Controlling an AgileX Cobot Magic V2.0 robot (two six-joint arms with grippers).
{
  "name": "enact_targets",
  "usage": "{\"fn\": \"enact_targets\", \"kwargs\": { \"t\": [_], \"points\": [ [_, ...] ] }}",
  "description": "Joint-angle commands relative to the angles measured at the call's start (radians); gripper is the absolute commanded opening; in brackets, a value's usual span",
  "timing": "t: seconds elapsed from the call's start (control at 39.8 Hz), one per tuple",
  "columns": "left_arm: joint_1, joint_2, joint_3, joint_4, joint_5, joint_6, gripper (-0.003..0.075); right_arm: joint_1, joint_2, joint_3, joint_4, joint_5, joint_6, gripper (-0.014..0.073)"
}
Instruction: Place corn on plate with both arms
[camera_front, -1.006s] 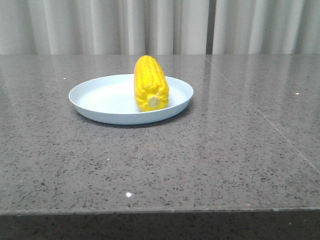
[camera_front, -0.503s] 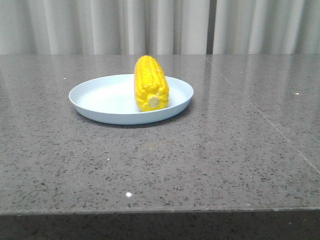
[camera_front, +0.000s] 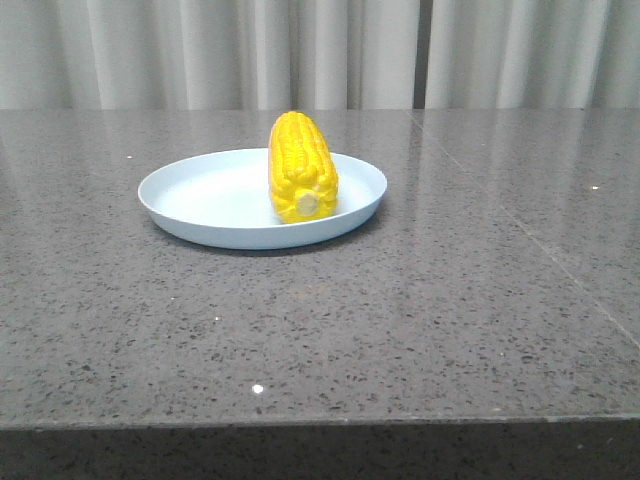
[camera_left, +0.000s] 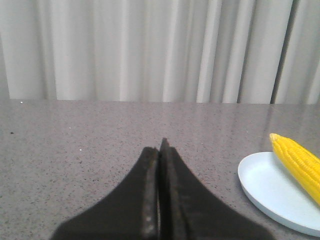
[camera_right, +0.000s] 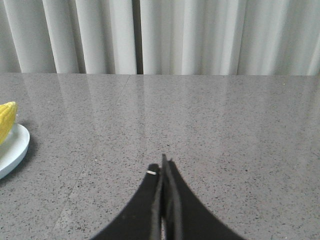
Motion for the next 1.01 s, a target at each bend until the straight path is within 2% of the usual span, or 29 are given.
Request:
{"fn": "enact_targets", "kwargs": {
  "t": [0.0,0.18,0.38,0.58,0.63,0.98],
  "points": [
    [-0.007,-0.012,0.006,0.048,-0.123,-0.001,-0.0020,-0.006,0.013,-0.025,-0.015,-0.087,-0.004,-0.0062],
    [-0.007,-0.124,0.116,0.089,-0.161,-0.001,-0.0020,-0.006,0.013,-0.025,-0.015,-0.087,-0.004,-0.0062],
    [-0.005,-0.120,0.226,0.094,-0.213,-0.001,-0.0020,-0.006,0.014,-0.025,-0.015,-0.087,-0.004,-0.0062],
    [-0.005,-0.120,0.384,0.094,-0.425,-0.001,-0.0020,-0.006,0.014,-0.025,-0.015,-0.087,-0.004,-0.0062],
    [-0.005,-0.120,0.375,0.094,-0.376,-0.001,-0.0020,-0.006,0.014,-0.025,-0.015,-0.087,-0.004,-0.0062],
    [-0.005,-0.118,0.377,0.094,-0.388,-0.001,-0.0020,-0.006,0.014,-0.025,-0.015,-0.087,-0.004,-0.0062]
  ]
}}
